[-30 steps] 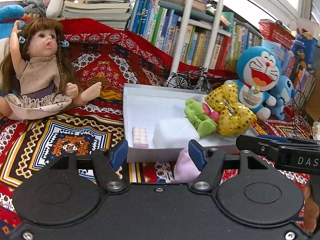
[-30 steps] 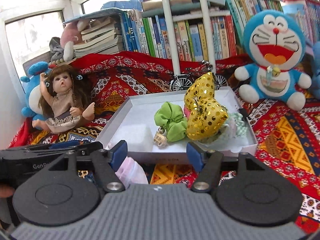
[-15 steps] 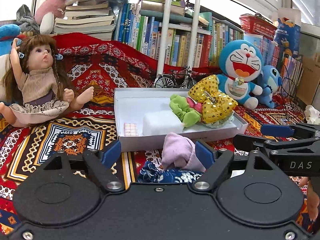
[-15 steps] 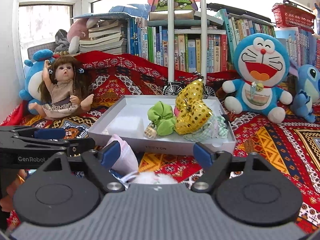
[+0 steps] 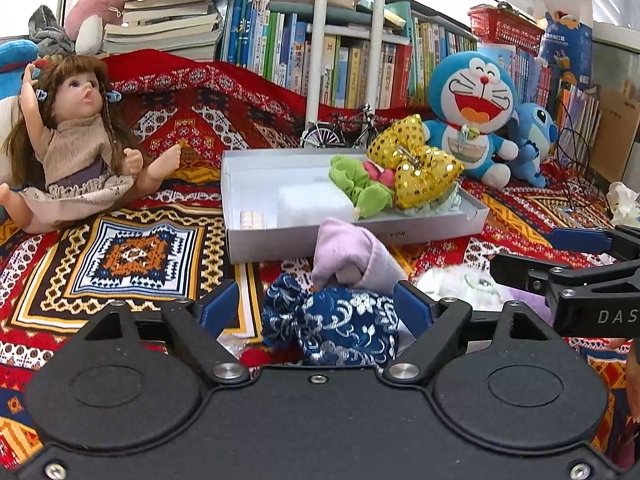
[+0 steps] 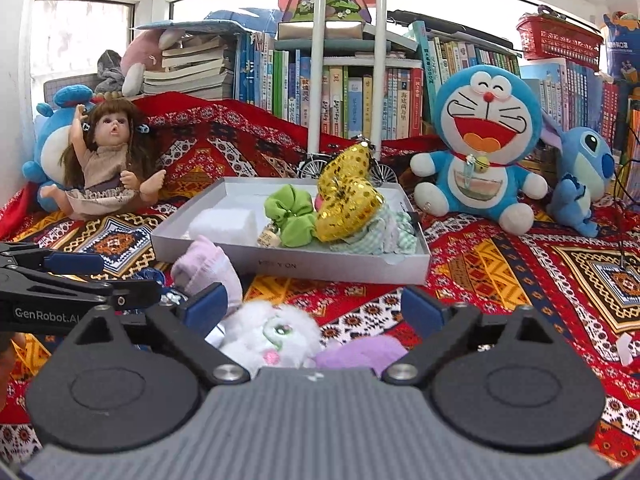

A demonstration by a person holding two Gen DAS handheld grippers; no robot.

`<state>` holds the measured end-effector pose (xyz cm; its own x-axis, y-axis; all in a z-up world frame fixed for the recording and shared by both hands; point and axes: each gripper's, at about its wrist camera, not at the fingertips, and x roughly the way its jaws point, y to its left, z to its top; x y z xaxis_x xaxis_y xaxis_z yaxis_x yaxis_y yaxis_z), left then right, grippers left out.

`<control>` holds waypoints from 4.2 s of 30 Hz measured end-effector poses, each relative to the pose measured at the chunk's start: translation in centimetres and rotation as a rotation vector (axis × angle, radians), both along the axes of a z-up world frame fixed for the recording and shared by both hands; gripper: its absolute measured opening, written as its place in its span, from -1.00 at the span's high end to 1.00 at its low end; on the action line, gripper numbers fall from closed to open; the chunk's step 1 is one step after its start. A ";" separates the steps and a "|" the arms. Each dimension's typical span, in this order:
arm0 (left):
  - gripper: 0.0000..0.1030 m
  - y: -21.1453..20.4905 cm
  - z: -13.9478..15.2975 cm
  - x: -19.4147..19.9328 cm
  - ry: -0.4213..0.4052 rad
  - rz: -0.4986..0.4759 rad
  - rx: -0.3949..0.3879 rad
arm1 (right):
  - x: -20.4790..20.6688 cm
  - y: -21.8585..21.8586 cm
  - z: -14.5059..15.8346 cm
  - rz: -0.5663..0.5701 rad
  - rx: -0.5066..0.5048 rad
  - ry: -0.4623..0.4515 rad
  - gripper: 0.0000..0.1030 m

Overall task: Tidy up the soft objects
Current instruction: 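Move the left tool to the navy floral cloth while the right tool moves to the purple plush, then grasp the navy floral cloth with the left tool while the right tool grasps the purple plush, then carry the navy cloth and purple plush with both tools and lower them into the box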

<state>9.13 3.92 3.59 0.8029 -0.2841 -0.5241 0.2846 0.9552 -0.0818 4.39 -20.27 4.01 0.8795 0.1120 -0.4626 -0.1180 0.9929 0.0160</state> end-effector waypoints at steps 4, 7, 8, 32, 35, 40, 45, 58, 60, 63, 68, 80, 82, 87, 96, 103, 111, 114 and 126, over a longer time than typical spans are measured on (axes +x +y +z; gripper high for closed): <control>-0.62 -0.2 -0.6 -0.2 0.005 0.005 0.017 | -0.3 -0.4 -0.6 -0.006 0.000 0.012 -0.91; -0.63 -0.4 -0.9 -0.2 0.012 0.004 0.025 | -0.5 -0.6 -1.0 -0.017 -0.009 0.015 -0.91; -0.63 -0.4 -1.0 -0.2 0.015 0.003 0.025 | -0.6 -0.7 -1.1 -0.020 -0.011 0.016 -0.91; -0.63 -1.6 -2.8 0.1 0.052 -0.007 0.056 | -0.8 -1.7 -2.9 -0.043 0.007 0.038 -0.97; -0.63 -1.7 -2.9 0.1 0.056 -0.010 0.053 | -0.8 -1.8 -3.0 -0.044 0.020 0.039 -0.98; -0.63 -1.7 -3.0 0.2 0.058 -0.013 0.049 | -0.7 -2.0 -3.2 -0.045 0.042 0.039 -0.98; -0.54 -1.6 -3.1 0.3 0.074 -0.021 0.032 | -0.7 -2.0 -3.4 -0.043 0.054 0.031 -0.98; -0.33 -1.8 -3.1 0.0 0.061 -0.034 0.044 | -1.1 -2.0 -4.0 -0.017 0.079 0.011 -0.97; -0.31 -1.7 -3.1 0.0 0.062 -0.033 0.039 | -1.2 -2.0 -4.0 -0.011 0.080 0.008 -0.96; -0.26 -1.5 -2.9 0.0 0.063 -0.034 0.031 | -1.4 -2.0 -3.8 -0.011 0.069 0.002 -0.93; -0.22 -1.1 -2.5 -0.2 0.057 -0.032 0.032 | -2.2 -3.1 -3.4 -0.057 0.069 -0.004 -0.84; -0.05 -0.9 -2.1 -0.7 0.045 -0.012 0.015 | -2.6 -3.8 -4.4 -0.089 0.082 0.055 -0.54; -0.03 -0.9 -1.8 -0.7 0.036 -0.006 0.015 | -2.5 -3.7 -4.3 -0.076 0.091 0.061 -0.35; 0.04 -0.6 -1.1 -0.8 0.024 0.006 0.010 | -2.6 -3.2 -4.0 -0.073 0.076 0.047 -0.19; 0.14 -0.1 0.8 0.0 0.001 0.030 -0.006 | -1.7 -4.0 -1.6 -0.093 0.091 -0.007 -0.17; 0.16 0.4 3.1 2.2 -0.045 0.046 -0.021 | 1.7 -4.6 0.7 -0.080 0.108 0.003 -0.17; 0.16 1.0 5.1 7.9 -0.021 0.044 -0.081 | 8.0 -5.4 1.5 -0.069 0.122 0.116 -0.17; 0.16 0.7 5.3 10.8 -0.014 0.051 -0.098 | 10.7 -5.2 1.4 -0.044 0.114 0.172 -0.17; 0.16 -2.2 2.7 20.1 0.083 0.092 -0.050 | 18.2 -3.8 0.8 0.013 0.123 0.252 -0.17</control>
